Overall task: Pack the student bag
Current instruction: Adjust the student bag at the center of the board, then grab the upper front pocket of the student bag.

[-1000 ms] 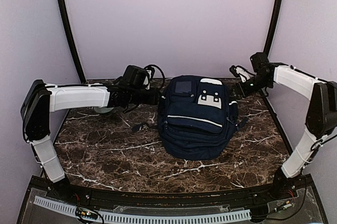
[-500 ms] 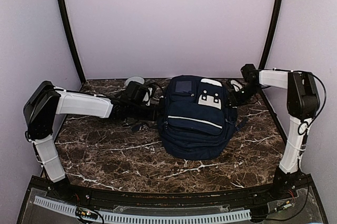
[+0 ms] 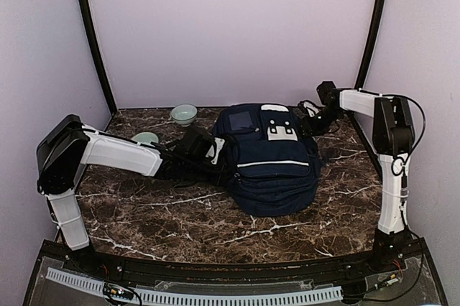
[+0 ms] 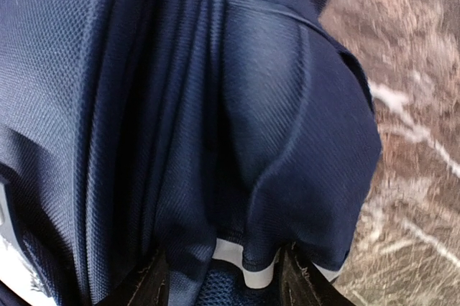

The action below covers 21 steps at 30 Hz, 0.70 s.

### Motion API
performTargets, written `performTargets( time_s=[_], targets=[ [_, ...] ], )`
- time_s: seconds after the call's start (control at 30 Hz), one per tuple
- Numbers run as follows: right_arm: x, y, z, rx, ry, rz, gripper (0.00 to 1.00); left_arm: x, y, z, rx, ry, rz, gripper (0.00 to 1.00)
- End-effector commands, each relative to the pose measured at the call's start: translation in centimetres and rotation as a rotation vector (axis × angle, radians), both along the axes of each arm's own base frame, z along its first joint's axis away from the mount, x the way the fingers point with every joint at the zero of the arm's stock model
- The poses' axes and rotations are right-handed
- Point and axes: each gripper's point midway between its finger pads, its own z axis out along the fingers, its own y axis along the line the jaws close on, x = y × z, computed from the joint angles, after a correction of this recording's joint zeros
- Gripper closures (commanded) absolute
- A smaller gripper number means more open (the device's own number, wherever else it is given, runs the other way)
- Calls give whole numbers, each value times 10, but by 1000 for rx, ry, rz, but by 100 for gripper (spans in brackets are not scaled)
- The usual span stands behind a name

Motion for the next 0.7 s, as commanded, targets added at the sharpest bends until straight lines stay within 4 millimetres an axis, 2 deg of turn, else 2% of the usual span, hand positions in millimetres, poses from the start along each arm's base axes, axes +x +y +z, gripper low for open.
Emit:
performTargets(
  time_s=[0.0,0.17,0.2,0.27,0.3,0.4,0.43,0.53,0.6,0.67],
  targets=[
    [-5,27,15,57,-2,43,48,-20,-6,1,7,-11,-66,71],
    [-15,13,77,29,-153,23,48,-38,21,12,25,-53,-78,69],
    [-18,12,97,23,-200,20,47,-42,24,20,11,-82,-96,68],
    [-29,15,122,13,-263,24,46,-55,23,30,-27,-153,-163,66],
    [-36,19,128,3,-283,35,45,-62,21,36,-49,-195,-202,65],
    [-63,53,145,31,-315,143,49,-85,12,49,-127,-268,-348,64],
    [-74,68,148,61,-311,192,52,-86,9,55,-152,-298,-362,63],
    [-107,112,152,168,-290,360,60,-86,3,54,-148,-330,-405,61],
    [-127,140,148,215,-267,460,68,-83,-5,55,-148,-355,-433,60],
    [-142,160,140,238,-246,531,72,-78,-13,52,-137,-373,-451,59]
  ],
)
